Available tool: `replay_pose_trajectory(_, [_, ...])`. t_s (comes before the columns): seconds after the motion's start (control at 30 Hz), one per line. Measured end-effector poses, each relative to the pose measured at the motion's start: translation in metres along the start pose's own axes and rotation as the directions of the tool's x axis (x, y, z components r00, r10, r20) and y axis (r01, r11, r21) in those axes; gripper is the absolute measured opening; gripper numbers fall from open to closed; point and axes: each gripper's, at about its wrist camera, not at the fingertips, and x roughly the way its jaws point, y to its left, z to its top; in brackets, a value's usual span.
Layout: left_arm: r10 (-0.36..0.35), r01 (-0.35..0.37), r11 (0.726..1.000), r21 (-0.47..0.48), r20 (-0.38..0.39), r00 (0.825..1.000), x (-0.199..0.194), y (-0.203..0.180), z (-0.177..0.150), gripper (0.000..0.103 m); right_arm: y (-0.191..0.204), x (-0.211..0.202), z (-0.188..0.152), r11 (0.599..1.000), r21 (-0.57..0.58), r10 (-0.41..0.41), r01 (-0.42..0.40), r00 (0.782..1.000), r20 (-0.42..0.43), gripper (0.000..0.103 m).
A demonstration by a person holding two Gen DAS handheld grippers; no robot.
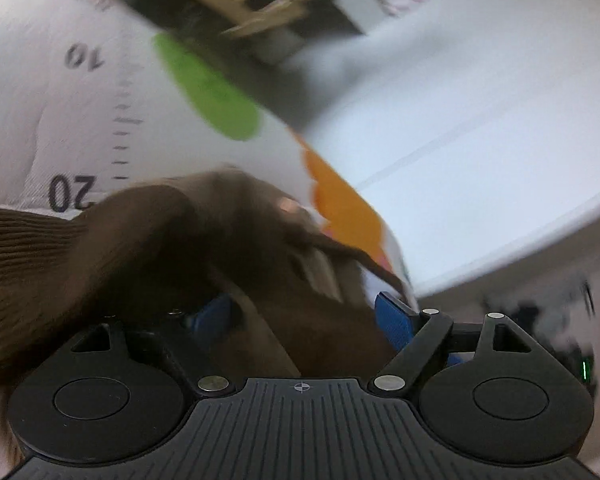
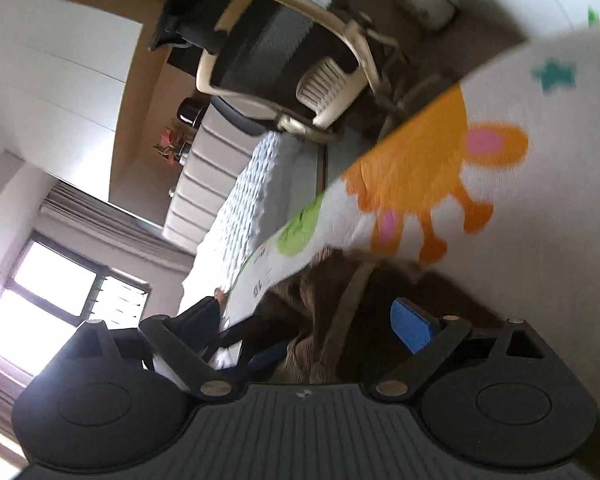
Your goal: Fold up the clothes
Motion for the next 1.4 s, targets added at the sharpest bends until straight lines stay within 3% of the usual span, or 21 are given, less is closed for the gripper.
replay_pose_trajectory(0.07, [0.060, -0.062, 0.998, 0.027, 0.044, 0.997, 0.006, 0.001, 0.004, 0.085, -0.007, 0.009, -0.003, 1.000, -0.003, 0.003, -0.003, 1.000, -0.028, 0.093])
replay_pose_trajectory(0.13, [0.069, -0.073, 0.996, 0.049, 0.089, 0.994, 0.010, 0.002, 0.007, 0.086, -0.012, 0.022, -0.006, 1.000, -0.012, 0.008, -0.009, 0.998, -0.058, 0.093])
replay_pose_trajectory(0.27, [-0.069, 0.071, 0.997, -0.011, 0.135, 0.988, 0.009, 0.002, 0.024, 0.091, -0.017, 0.046, -0.013, 1.000, -0.025, -0.011, 0.008, 0.993, -0.115, 0.093])
replay_pose_trajectory(0.37, [-0.200, 0.195, 0.980, 0.045, 0.202, 0.959, -0.022, -0.009, 0.037, 0.094, -0.011, 0.046, -0.016, 0.997, -0.077, -0.021, 0.012, 0.994, -0.112, 0.093])
replay_pose_trajectory(0.5, [-0.148, 0.133, 0.981, 0.138, 0.105, 0.983, -0.029, -0.014, 0.032, 0.095, -0.005, 0.046, -0.013, 0.997, -0.065, 0.031, -0.037, 0.995, -0.097, 0.093])
replay_pose_trajectory(0.63, [-0.127, 0.127, 0.991, 0.041, 0.019, 0.992, -0.012, 0.010, 0.014, 0.095, 0.000, 0.048, -0.014, 0.989, 0.005, 0.149, -0.149, 0.985, -0.092, 0.093])
replay_pose_trajectory(0.87, [-0.159, 0.164, 0.983, -0.084, 0.059, 0.986, 0.019, 0.039, 0.024, 0.095, 0.003, 0.054, 0.011, 0.954, 0.097, 0.279, -0.282, 0.959, 0.049, 0.097])
replay_pose_trajectory(0.93, [-0.197, 0.207, 0.973, -0.104, 0.093, 0.976, 0.024, 0.038, 0.033, 0.095, 0.011, 0.051, 0.017, 0.934, 0.104, 0.335, -0.341, 0.940, 0.068, 0.097])
replay_pose_trajectory(1.03, [-0.293, 0.310, 0.948, -0.076, 0.174, 0.940, 0.008, 0.026, 0.040, 0.095, 0.048, 0.033, 0.015, 0.965, -0.095, 0.255, -0.246, 0.962, 0.101, 0.097])
replay_pose_trajectory(1.1, [-0.335, 0.338, 0.941, 0.025, 0.223, 0.915, -0.026, 0.005, 0.042, 0.095, 0.073, 0.018, 0.011, 0.960, -0.220, 0.206, -0.171, 0.968, 0.143, 0.097])
replay_pose_trajectory(1.2, [-0.387, 0.349, 0.921, 0.174, 0.289, 0.876, -0.086, -0.033, 0.039, 0.095, 0.114, -0.020, 0.001, 0.920, -0.347, 0.271, -0.182, 0.935, 0.229, 0.097])
replay_pose_trajectory(1.23, [-0.399, 0.343, 0.914, 0.218, 0.315, 0.861, -0.108, -0.048, 0.035, 0.095, 0.127, -0.034, -0.002, 0.902, -0.385, 0.306, -0.195, 0.918, 0.252, 0.097])
replay_pose_trajectory(1.3, [-0.365, 0.258, 0.917, 0.304, 0.379, 0.850, -0.140, -0.082, 0.022, 0.095, 0.154, -0.056, -0.010, 0.881, -0.454, 0.285, -0.131, 0.914, 0.289, 0.097])
replay_pose_trajectory(1.33, [-0.344, 0.201, 0.914, 0.353, 0.411, 0.844, -0.157, -0.099, 0.011, 0.095, 0.169, -0.068, -0.017, 0.871, -0.489, 0.241, -0.052, 0.912, 0.331, 0.096])
replay_pose_trajectory(1.4, [-0.312, 0.082, 0.891, 0.447, 0.470, 0.825, -0.190, -0.134, -0.016, 0.095, 0.196, -0.103, -0.036, 0.816, -0.576, 0.233, 0.051, 0.883, 0.408, 0.095])
